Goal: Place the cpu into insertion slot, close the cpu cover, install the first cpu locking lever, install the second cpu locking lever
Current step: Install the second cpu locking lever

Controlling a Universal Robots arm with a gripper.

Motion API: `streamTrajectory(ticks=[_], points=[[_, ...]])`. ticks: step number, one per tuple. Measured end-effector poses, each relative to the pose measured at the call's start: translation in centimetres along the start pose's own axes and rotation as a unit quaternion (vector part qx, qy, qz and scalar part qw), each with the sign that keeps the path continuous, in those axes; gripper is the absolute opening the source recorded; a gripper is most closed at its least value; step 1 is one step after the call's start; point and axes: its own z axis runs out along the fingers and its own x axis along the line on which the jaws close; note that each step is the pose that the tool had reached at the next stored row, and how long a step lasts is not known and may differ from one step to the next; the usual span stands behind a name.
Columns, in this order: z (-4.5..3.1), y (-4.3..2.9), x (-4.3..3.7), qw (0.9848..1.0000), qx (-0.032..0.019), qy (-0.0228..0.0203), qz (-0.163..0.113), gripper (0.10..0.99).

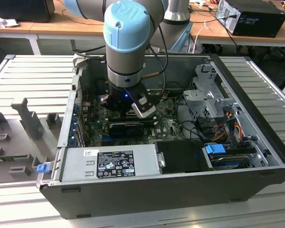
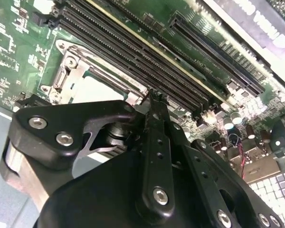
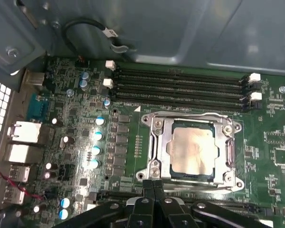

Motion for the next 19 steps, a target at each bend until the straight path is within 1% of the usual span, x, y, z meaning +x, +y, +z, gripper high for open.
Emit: streamTrajectory(ticks=[1, 2, 3, 5, 9, 10, 12, 14, 17, 19], points=[[0.1, -0.08, 0.15, 1.0, -0.0026, -0.0002, 0.0, 0.106], [0.12, -0.29, 0.3, 1.0, -0.0066, -0.0005, 0.0, 0.106], [0.14, -0.4, 0.34, 1.0, -0.0079, -0.0006, 0.0, 0.106], [0.35, -0.65, 0.36, 0.9999, -0.0151, -0.0012, 0.0, 0.106], [0.67, -0.73, 0.55, 0.9998, -0.0219, -0.0017, 0.0, 0.106], [0.72, -0.73, 0.77, 0.9997, -0.0258, -0.0021, 0.0, 0.106], [0.8, -0.72, 1.01, 0.9995, -0.0319, -0.0026, 0.0, 0.106], [0.91, -0.75, 1.09, 0.9993, -0.0363, -0.0029, 0.0, 0.106], [1.06, -0.78, 1.1, 0.9992, -0.0409, -0.0033, 0.0, 0.106], [1.18, -0.81, 1.11, 0.9991, -0.0422, -0.0034, 0.0, 0.106]])
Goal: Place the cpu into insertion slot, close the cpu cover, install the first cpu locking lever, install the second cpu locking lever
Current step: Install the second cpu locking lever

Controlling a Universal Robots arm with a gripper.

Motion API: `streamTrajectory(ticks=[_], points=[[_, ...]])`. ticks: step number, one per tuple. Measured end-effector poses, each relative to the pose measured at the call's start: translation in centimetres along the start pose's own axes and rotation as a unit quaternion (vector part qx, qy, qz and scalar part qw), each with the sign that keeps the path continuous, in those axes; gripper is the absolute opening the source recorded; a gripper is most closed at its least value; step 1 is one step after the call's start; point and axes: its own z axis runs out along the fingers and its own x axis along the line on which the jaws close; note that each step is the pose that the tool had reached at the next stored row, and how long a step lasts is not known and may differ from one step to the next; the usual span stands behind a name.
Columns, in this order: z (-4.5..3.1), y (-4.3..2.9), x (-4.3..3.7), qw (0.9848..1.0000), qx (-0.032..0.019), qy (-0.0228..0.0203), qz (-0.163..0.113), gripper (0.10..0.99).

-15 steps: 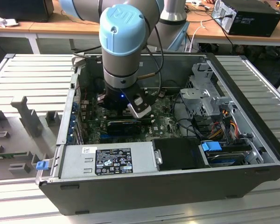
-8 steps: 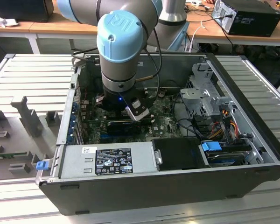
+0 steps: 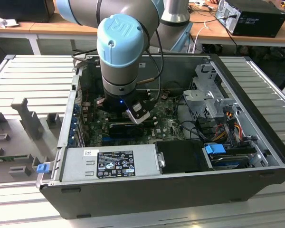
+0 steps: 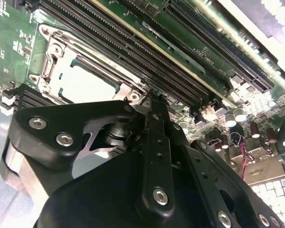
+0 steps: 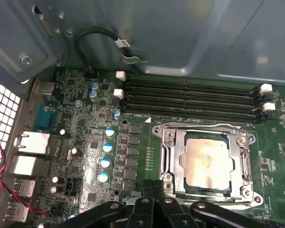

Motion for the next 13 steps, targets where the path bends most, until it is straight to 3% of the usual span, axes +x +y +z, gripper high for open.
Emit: streamTrajectory(ticks=[9, 13], points=[[0.33, -0.16, 0.03, 1.0, 0.0, -0.0001, 0.0, 0.106], [-0.67, 0.2, 0.02, 1.0, 0.0, -0.0001, 0.0, 0.106]])
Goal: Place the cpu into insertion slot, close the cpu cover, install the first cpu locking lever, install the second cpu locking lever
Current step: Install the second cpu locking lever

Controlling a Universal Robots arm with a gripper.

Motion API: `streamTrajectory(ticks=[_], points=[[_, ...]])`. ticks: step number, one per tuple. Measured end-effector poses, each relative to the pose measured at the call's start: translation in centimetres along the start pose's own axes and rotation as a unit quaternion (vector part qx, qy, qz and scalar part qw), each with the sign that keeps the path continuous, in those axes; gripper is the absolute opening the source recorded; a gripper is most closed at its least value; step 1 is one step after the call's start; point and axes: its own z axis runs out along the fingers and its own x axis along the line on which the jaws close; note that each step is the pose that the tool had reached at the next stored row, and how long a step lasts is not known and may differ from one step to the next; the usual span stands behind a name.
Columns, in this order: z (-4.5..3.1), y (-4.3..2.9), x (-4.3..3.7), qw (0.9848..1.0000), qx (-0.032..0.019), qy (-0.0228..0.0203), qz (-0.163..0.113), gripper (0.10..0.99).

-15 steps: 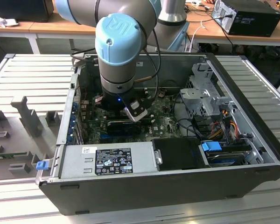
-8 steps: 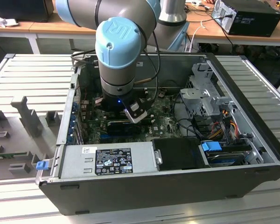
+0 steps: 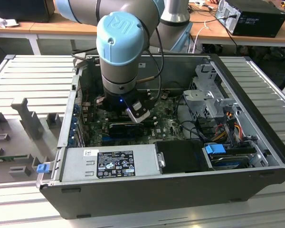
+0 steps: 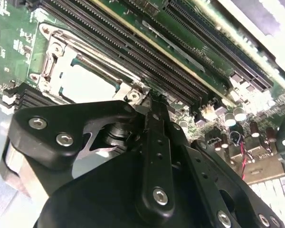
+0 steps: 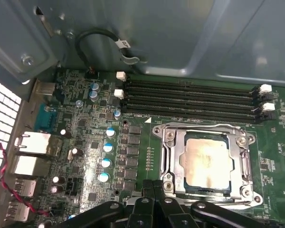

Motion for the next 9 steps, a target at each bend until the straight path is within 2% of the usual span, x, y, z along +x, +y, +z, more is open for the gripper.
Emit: streamTrajectory(ticks=[3, 9], points=[[-0.81, 0.32, -0.01, 1.0, 0.0005, 0.0001, 0.0, 0.106], [-1.49, 0.57, -0.02, 1.0, 0.0021, 0.0002, 0.0, 0.106]])
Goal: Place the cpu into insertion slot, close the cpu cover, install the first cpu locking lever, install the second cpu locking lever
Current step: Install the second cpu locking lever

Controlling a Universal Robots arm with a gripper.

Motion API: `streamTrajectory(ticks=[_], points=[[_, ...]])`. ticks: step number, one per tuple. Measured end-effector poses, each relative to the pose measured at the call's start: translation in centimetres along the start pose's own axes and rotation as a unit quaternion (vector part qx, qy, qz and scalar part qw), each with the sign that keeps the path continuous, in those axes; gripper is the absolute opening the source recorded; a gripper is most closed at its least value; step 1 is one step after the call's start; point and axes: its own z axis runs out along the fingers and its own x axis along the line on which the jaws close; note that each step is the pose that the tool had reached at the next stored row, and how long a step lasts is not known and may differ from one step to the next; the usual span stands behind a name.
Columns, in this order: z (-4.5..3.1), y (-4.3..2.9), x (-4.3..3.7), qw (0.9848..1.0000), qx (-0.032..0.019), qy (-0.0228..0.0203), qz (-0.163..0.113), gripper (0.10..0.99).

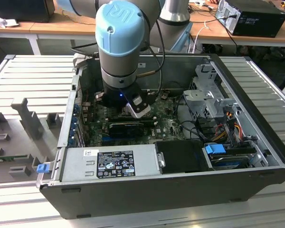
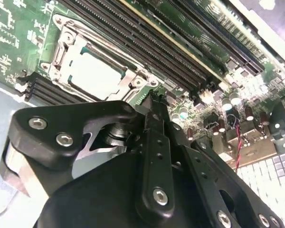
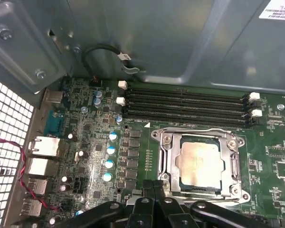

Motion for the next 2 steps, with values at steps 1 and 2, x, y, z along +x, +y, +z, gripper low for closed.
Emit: streamTrajectory(ticks=[1, 2], points=[[0.0, 0.0, 0.0, 1.0, 0.0001, 0.0, 0.0, 0.106], [-0.01, 0.0, 0.0, 1.0, 0.0003, 0.0001, 0.0, 0.106]])
